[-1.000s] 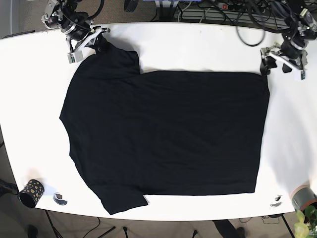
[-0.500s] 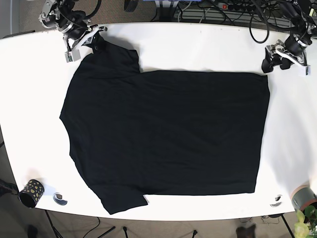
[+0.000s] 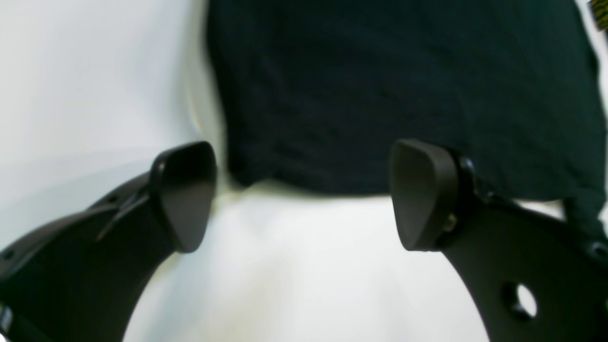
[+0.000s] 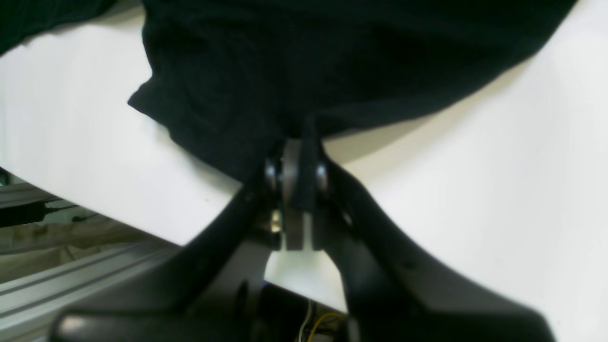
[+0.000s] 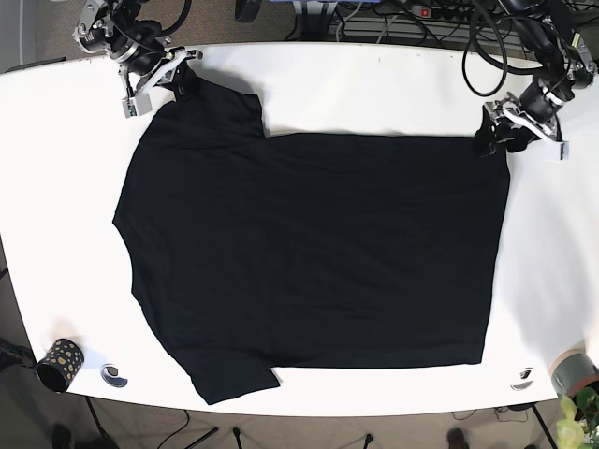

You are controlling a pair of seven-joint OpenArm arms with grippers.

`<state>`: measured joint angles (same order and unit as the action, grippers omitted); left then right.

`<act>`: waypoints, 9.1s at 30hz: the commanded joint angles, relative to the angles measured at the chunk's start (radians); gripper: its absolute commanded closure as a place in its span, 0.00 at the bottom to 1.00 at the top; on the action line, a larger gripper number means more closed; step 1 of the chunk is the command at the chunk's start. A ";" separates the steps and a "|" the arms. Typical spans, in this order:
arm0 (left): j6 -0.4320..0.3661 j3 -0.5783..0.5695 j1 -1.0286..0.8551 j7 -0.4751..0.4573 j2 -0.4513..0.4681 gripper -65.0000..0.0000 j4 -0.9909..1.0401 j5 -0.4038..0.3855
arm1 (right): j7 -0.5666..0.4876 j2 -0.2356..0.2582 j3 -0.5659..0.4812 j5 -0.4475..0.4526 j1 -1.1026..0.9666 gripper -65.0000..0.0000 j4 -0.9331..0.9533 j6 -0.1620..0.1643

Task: Fold the T-shirt properly
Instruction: 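Pinch the shirt's shoulder corners with both grippers, then pull the held shoulder corners toward the hem with both grippers, then release the corners and reposition both grippers along the collar edge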

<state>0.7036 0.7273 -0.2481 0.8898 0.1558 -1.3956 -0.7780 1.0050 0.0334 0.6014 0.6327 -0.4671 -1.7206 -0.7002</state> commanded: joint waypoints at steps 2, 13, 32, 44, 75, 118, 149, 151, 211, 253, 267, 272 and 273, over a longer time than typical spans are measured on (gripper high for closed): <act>-0.005 0.002 0.016 0.035 0.009 0.19 0.032 0.032 | 0.010 0.009 0.005 -0.014 -0.005 1.00 -0.012 0.002; -0.066 -0.001 0.060 0.035 0.009 0.57 0.057 0.033 | 0.008 0.009 0.007 -0.014 0.011 1.00 -0.009 0.002; -0.092 0.008 -0.004 0.035 0.005 1.00 -0.080 0.025 | 0.010 0.009 0.059 -0.010 -0.009 1.00 -0.074 0.002; -0.083 0.008 -0.184 0.035 0.000 1.00 -0.298 0.022 | 0.013 0.007 0.073 -0.003 -0.100 1.00 -0.077 0.002; -0.017 0.007 -0.046 0.145 0.000 1.00 -0.385 0.032 | 0.016 0.015 0.067 0.100 -0.022 1.00 -0.230 0.002; -0.100 -0.054 0.375 0.139 0.057 1.00 -0.049 0.150 | 0.073 0.173 0.015 0.098 0.661 0.99 0.446 0.002; -0.106 -0.165 0.514 -0.091 0.121 0.07 0.286 0.168 | -0.104 0.244 -0.125 0.097 0.718 0.31 0.531 0.002; -0.106 -0.177 0.525 -0.091 0.129 0.07 0.286 0.213 | -0.110 0.260 -0.123 0.097 0.710 0.12 0.497 0.002; -0.100 -0.326 0.068 -0.522 0.229 0.20 -0.072 0.406 | -0.185 0.182 0.016 -0.356 0.293 0.21 0.084 0.002; -0.100 -0.269 0.045 -0.507 0.196 0.20 -0.087 0.404 | -0.200 0.239 0.019 -0.360 0.416 0.21 0.285 0.002; -0.100 -0.209 0.103 -0.387 0.153 0.20 -0.024 0.409 | -0.197 0.161 -0.002 -0.363 0.371 0.21 0.228 0.002; -0.100 -0.229 0.151 -0.386 0.152 0.20 0.054 0.414 | -0.197 0.156 -0.070 -0.363 0.356 0.22 0.212 0.002; -0.100 -0.229 0.157 -0.383 0.152 0.20 0.071 0.411 | -0.197 0.155 -0.070 -0.362 0.354 0.22 0.212 0.002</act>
<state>0.6025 0.4911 -0.1104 0.5308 0.2886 -1.3304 -0.3466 0.7879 0.1799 0.5293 0.2703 -0.1143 -1.4990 -0.6926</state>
